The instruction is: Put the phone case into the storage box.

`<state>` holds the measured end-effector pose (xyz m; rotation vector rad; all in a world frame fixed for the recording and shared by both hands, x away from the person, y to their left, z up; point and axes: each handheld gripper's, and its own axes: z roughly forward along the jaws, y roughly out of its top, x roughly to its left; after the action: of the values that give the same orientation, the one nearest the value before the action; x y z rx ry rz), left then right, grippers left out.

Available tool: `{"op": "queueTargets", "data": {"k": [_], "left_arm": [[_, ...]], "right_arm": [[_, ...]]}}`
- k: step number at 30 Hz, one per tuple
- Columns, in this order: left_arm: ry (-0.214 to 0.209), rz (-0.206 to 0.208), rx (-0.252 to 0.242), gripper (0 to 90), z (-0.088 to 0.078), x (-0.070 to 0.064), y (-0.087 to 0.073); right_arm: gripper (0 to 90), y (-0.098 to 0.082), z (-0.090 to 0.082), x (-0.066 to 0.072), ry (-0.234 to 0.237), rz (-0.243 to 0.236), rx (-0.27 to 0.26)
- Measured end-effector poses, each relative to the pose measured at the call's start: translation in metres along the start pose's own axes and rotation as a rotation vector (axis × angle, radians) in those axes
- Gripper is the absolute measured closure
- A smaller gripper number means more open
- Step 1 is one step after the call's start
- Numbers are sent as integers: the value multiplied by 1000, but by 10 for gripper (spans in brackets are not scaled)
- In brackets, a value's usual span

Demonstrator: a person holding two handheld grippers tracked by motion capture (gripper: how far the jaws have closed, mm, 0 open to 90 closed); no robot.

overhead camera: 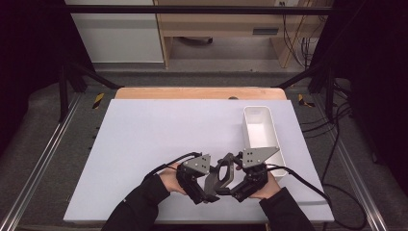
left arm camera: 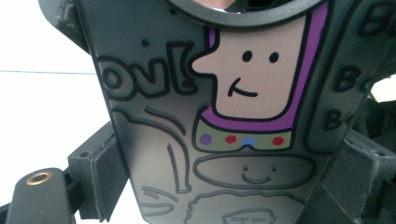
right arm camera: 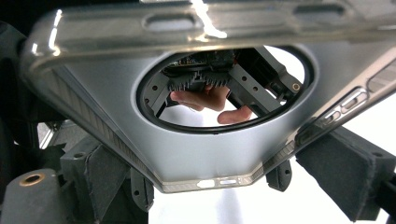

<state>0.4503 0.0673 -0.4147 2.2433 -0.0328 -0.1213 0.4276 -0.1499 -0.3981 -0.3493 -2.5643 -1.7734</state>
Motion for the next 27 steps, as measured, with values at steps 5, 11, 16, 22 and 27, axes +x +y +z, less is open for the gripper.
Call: {"op": "queueTargets", "data": {"k": [5, 11, 16, 22, 27], "left_arm": [[0, 1, -1, 115, 0, 0, 0], [0, 1, -5, 113, 0, 0, 0], [0, 0, -7, 103, -1, -1, 0], [14, -4, -1, 56, -4, -2, 0], [39, -10, 0, 28, -11, -2, -2]], "right_arm": [[122, 0, 0, 0, -2, 0, 0], [123, 0, -1, 1, -3, -1, -3], [123, 0, -1, 1, -3, 5, -3], [124, 1, -2, 1, -11, 6, -5], [123, 3, -6, 1, -23, 8, -12]]}}
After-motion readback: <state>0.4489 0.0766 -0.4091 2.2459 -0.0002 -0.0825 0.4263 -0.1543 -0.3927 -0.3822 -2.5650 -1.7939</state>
